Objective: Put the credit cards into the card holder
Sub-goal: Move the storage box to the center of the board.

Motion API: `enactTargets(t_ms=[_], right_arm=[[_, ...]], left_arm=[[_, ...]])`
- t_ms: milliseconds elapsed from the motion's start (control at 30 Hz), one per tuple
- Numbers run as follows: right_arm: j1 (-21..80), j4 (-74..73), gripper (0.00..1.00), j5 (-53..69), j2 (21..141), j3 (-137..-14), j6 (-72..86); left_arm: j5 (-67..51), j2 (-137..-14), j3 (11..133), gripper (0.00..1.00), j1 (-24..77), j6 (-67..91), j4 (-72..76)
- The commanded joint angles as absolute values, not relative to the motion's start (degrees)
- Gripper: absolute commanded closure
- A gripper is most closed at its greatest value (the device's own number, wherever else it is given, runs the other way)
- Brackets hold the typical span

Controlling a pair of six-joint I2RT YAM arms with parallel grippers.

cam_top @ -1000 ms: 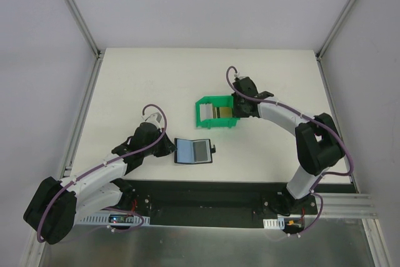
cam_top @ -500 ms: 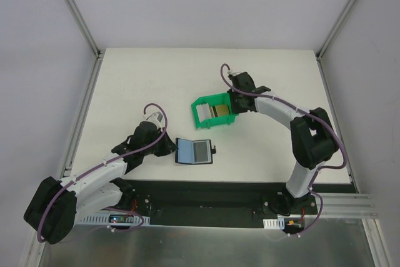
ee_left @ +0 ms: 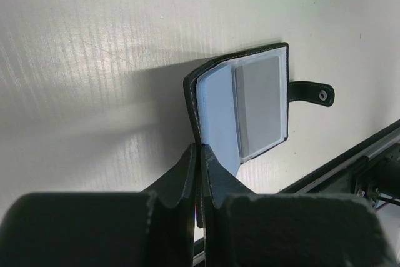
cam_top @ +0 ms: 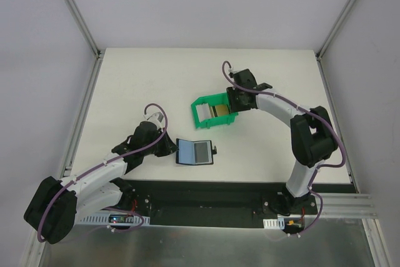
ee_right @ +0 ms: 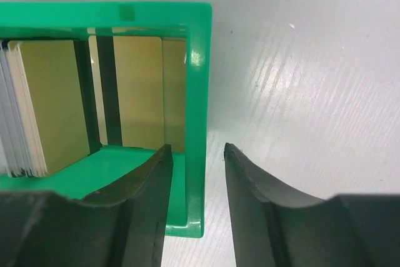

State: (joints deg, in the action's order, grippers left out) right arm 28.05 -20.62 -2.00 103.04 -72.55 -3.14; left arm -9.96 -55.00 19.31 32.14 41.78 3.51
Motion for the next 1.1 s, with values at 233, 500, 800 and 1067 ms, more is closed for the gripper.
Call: enactTargets(t_ms=[233,500,800,1067], right_arm=[[26.9,-22.15,0.46,-1.93,99.23,-79.71,-3.25],[27.07,-17.5,0.39,2.26,93.69,-81.21,7.63],[30.58,-13.18,0.29,8.44,87.81,-73.75,14.41],[31.29,-14.15,0.25,12.21,86.75,-69.35,16.0]], left_arm=[[-10.46,-53.27,19.69,1.0,31.73,43.33,3.43],[-11.95,-50.89,18.98,1.0,31.73,43.51,1.5],[-12.22,-52.12,20.3,1.0,31.73,44.47,0.18],[-10.9,-48.52,18.98,1.0,31.73,45.53,0.18]])
